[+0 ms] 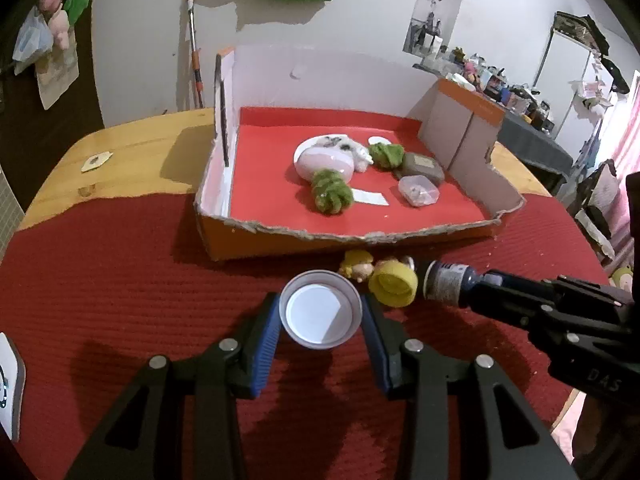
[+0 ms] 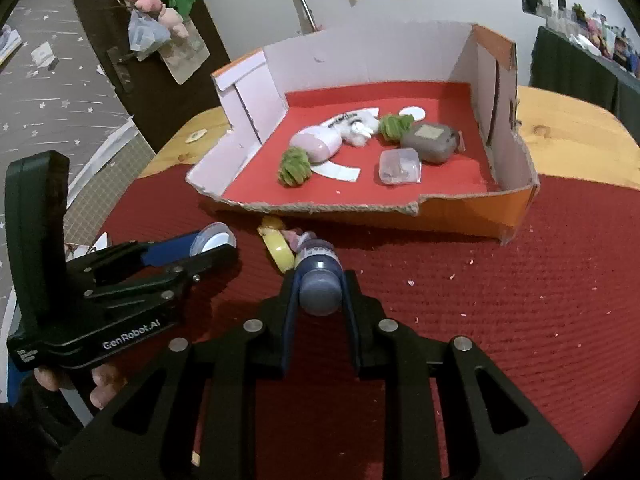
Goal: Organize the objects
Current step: 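Grasp the white round lid with the left tool while the right tool holds the bottle, then carry the white lid with the left tool while the right tool carries the bottle into the box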
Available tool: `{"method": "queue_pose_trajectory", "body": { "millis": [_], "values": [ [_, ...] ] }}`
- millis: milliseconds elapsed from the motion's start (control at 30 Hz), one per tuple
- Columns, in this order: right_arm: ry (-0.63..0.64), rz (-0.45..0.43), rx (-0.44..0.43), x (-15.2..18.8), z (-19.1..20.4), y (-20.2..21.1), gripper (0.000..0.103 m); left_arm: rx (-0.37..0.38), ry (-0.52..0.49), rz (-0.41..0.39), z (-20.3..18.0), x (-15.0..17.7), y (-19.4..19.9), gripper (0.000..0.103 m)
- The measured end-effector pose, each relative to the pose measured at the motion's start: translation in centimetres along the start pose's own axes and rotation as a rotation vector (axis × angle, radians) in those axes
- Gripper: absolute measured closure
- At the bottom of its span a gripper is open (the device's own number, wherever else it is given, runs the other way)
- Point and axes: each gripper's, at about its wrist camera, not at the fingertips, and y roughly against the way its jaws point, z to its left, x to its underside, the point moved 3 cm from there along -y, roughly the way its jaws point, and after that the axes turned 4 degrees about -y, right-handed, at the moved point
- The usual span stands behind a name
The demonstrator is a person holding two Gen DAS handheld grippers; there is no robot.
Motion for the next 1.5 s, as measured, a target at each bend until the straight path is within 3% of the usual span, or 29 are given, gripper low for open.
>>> {"method": "queue_pose_trajectory", "body": {
  "millis": [900, 1500],
  "values": [
    [0.052, -0.041, -0.02, -0.9, 1.6, 2.5, 0.083, 0.017, -0.029, -0.041, -0.9, -1.1, 1.6, 0.061],
    [0.07, -0.116, -0.025, -4.7, 1.3, 4.0, 0.083, 0.0, -0.058, -0.087, -0.4, -5.4, 1.5, 0.061]
  ]
}}
